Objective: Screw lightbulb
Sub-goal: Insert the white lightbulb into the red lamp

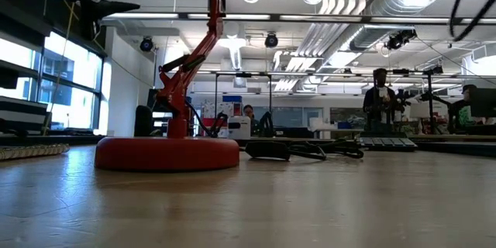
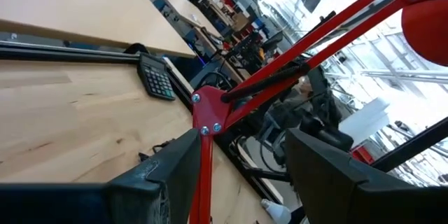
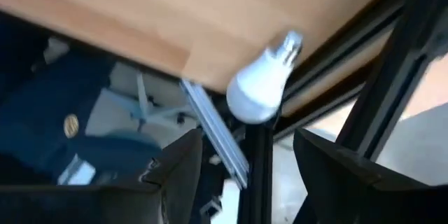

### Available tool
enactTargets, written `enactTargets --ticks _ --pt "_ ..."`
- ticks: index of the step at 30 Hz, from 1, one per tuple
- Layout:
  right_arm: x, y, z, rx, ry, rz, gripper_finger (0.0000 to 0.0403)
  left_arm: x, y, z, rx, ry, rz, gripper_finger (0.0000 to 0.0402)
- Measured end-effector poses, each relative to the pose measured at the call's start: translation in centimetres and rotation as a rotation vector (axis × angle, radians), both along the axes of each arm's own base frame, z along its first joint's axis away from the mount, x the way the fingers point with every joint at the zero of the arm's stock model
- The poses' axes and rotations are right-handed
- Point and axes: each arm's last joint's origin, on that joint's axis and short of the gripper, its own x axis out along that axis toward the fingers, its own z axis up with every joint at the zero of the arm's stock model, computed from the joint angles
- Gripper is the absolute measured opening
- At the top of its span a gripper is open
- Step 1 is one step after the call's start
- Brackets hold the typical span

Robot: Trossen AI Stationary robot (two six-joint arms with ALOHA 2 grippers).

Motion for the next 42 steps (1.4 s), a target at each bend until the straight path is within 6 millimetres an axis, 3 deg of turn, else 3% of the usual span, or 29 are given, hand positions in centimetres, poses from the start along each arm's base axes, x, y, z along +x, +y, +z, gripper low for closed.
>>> enactTargets --ticks 6,14,21,29,37,42 --pt "-1.1 3.8 0.1 0.1 -0.04 0.083 0.0175 0.0 0.0 -0.3 0.006 0.032 0.0 0.02" --pt "-2.6 6.6 -1.6 0.08 -0.046 0.259 0.0014 0.0 0.0 -0.6 0.012 0.067 0.0 0.02" --pt "-1.9 7.8 -4.1 0.121 -0.235 0.618 0.0002 0.0 0.0 -0.9 0.011 0.101 0.0 0.02" --pt "-2.0 9.7 -6.9 0.116 -0.263 0.873 0.0 -0.1 0.0 -1.2 0.01 0.128 0.0 0.02" --pt "-2.2 10.8 -8.1 0.088 -0.221 0.891 0.0 -0.1 0.0 -1.3 0.001 0.141 0.004 0.02" --pt "-1.5 11.2 -8.2 0.048 -0.313 0.849 0.0 -0.1 0.0 -1.4 0.0 0.146 0.004 0.02"
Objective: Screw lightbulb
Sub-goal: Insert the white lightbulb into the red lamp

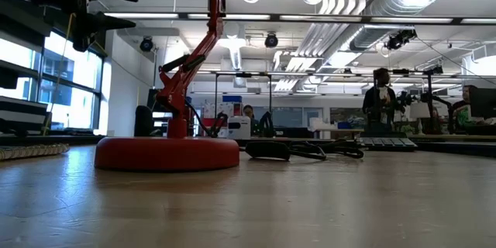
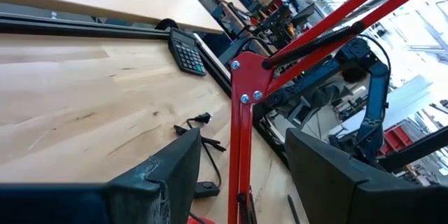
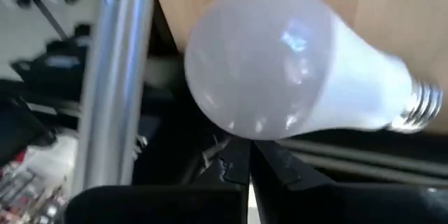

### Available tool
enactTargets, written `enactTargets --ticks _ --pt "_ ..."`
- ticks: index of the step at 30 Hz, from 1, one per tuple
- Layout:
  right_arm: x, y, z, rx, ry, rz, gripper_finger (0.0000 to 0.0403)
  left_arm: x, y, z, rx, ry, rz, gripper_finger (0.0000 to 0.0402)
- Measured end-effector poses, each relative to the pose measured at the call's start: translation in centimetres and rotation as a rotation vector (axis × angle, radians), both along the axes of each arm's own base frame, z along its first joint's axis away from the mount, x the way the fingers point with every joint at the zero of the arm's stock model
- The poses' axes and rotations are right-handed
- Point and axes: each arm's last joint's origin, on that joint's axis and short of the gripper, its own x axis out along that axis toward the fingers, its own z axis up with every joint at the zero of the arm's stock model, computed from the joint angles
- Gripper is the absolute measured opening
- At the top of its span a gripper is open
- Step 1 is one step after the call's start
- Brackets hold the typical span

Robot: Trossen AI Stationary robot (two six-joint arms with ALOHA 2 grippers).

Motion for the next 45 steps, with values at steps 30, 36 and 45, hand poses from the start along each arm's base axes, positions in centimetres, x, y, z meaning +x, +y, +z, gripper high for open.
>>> enactTargets --ticks 30,36,45 --pt "7.8 -5.9 7.4 -0.252 -0.341 -0.219 0.0 0.0 0.0 -0.1 0.001 0.011 0.0 0.02" --pt "6.5 -5.9 7.5 -0.322 -0.16 -0.516 0.0011 0.0 0.0 -0.3 -0.045 0.012 0.005 0.02" --pt "6.5 -6.2 7.1 -0.384 -0.066 -0.73 0.0175 0.0 0.0 -0.3 -0.084 -0.001 0.008 0.02"
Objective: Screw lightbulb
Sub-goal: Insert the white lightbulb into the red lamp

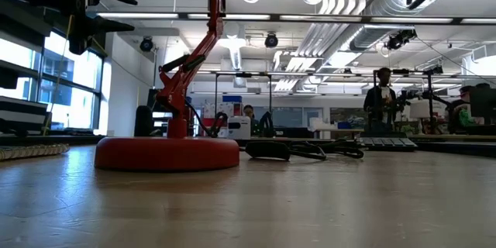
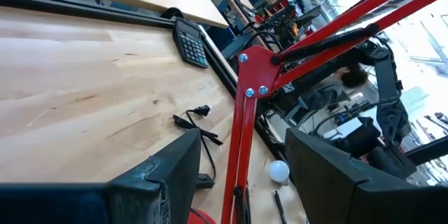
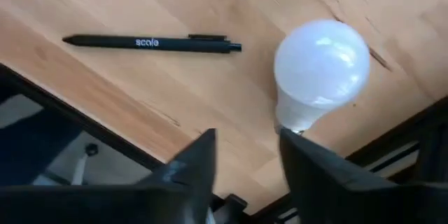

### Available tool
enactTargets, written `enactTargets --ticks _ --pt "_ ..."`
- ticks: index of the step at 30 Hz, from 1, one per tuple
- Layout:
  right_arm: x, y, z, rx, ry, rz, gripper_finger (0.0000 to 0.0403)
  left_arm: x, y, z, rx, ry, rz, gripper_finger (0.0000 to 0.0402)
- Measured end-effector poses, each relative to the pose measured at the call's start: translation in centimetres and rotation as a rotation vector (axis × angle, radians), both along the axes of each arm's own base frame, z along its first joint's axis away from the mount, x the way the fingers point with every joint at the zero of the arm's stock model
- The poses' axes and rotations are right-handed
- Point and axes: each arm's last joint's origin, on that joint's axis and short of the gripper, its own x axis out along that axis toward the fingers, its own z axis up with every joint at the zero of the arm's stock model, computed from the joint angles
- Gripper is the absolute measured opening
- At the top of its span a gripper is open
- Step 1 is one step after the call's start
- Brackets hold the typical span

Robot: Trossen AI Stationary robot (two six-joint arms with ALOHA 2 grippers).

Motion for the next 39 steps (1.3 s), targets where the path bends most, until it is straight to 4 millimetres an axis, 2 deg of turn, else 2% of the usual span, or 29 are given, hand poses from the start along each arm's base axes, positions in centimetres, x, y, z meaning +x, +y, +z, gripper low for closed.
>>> enactTargets --ticks 5,9,16,21,26,32,39 --pt "0.1 -0.1 0.0 -0.004 0.008 -0.027 0.0264 0.0 0.0 0.0 -0.007 -0.002 0.001 0.02" --pt "-0.3 0.2 -0.9 -0.027 0.019 -0.01 0.0296 0.0 0.0 0.0 -0.007 -0.002 0.001 0.02" --pt "-1.0 -0.4 -2.9 -0.067 0.042 0.025 0.0303 0.0 0.0 0.0 -0.007 0.0 0.001 0.02" --pt "-0.4 0.3 -3.0 -0.016 -0.071 0.117 0.0303 0.0 0.0 0.0 -0.009 0.0 -0.009 0.02" --pt "-1.2 -0.7 -3.1 -0.129 0.002 0.119 0.0303 0.0 0.0 -0.2 -0.003 0.025 -0.001 0.02" --pt "-0.9 0.2 -3.1 -0.08 -0.082 0.195 0.0303 -0.1 0.0 -0.3 -0.018 0.028 -0.005 0.02" --pt "-1.8 -0.1 -3.8 -0.137 -0.036 0.18 0.0303 -0.1 0.0 -0.3 -0.011 0.034 -0.006 0.02"
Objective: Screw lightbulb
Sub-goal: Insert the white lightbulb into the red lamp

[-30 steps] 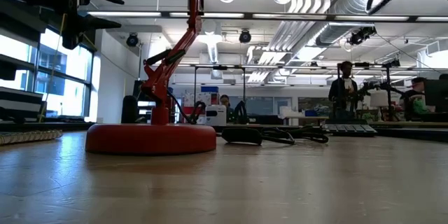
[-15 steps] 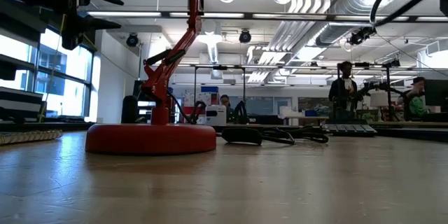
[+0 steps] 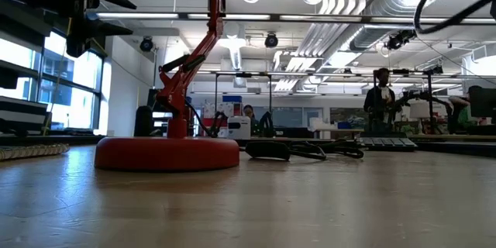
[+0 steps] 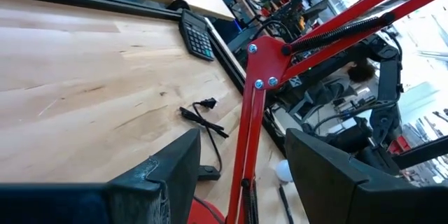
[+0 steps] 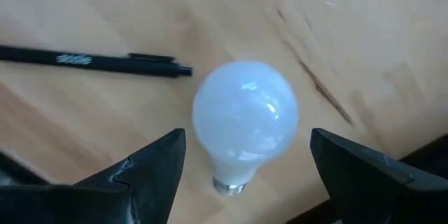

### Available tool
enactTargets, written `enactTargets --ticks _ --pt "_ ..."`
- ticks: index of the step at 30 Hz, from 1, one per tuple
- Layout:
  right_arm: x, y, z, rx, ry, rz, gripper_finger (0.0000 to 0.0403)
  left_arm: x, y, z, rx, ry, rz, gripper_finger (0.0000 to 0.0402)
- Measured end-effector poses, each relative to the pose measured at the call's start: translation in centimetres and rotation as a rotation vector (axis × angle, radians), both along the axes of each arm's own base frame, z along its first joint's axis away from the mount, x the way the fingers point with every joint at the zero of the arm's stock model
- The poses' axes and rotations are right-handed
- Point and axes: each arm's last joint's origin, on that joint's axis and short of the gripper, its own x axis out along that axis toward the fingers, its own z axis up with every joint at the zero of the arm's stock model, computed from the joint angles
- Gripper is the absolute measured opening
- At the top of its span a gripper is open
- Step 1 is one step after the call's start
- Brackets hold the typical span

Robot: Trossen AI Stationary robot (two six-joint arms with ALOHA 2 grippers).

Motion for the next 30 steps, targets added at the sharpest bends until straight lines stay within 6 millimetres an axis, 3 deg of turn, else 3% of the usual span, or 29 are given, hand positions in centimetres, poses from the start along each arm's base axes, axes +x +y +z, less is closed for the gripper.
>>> enactTargets --ticks 15,22,30 --pt "-1.0 -0.5 -3.0 0.041 0.025 -0.066 0.0303 -0.2 0.0 -0.6 -0.011 0.066 0.002 0.02" --pt "-1.2 -0.6 -3.4 0.06 0.057 -0.093 0.0301 -0.2 0.0 -0.7 -0.01 0.067 0.004 0.02" --pt "-1.3 -0.5 -3.2 0.075 0.058 -0.099 0.0239 -0.2 0.0 -0.6 0.007 0.069 0.009 0.02"
